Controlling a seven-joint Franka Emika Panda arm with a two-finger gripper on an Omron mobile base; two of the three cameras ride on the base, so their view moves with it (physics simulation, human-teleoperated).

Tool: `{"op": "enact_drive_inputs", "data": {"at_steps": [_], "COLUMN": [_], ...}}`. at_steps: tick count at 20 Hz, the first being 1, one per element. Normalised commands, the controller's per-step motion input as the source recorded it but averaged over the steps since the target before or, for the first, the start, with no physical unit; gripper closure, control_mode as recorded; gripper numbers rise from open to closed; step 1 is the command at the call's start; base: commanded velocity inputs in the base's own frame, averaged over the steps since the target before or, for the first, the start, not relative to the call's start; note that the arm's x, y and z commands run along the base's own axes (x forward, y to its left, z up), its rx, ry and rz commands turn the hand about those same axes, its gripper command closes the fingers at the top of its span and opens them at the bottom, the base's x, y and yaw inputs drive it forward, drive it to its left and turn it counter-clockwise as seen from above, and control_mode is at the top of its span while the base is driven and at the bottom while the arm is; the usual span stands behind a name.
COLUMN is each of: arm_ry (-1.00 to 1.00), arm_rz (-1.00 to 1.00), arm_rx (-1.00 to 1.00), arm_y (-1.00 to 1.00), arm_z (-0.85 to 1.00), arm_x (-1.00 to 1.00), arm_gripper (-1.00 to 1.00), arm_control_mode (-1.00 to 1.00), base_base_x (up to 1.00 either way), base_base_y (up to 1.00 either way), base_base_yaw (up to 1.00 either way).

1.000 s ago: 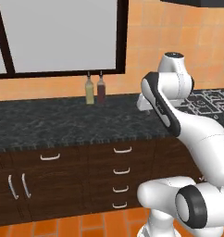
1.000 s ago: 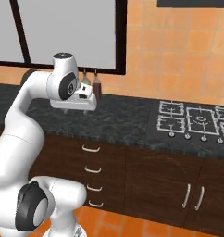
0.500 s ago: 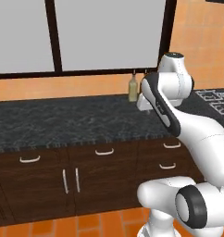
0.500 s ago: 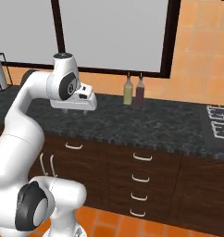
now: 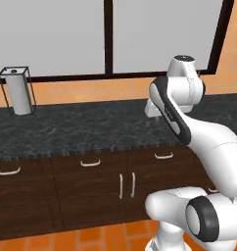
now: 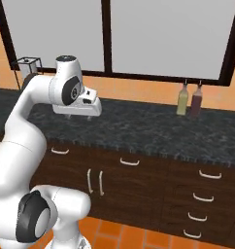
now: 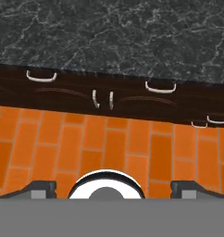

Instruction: Gather all objects into one cabinet and sort the glasses and bowls to opposite sides.

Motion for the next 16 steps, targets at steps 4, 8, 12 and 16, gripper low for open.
{"op": "enact_drive_inputs", "data": {"at_steps": [4, 8, 12, 16], "arm_ry": [0.0, 0.0, 0.0, 0.0], "arm_rz": [0.0, 0.0, 0.0, 0.0], "arm_rx": [0.0, 0.0, 0.0, 0.0], "arm_y": [0.0, 0.0, 0.0, 0.0], "arm_z": [0.0, 0.0, 0.0, 0.0], "arm_x": [0.0, 0.0, 0.0, 0.0], "arm_gripper": [-1.0, -1.0, -1.0, -1.0], "arm_control_mode": [1.0, 1.0, 1.0, 1.0], "base_base_x": [0.01, 0.0, -0.36, -1.0], "base_base_y": [1.0, 1.0, 0.98, 0.97], "base_base_yaw": [-0.01, -0.03, -0.05, 0.0]}}
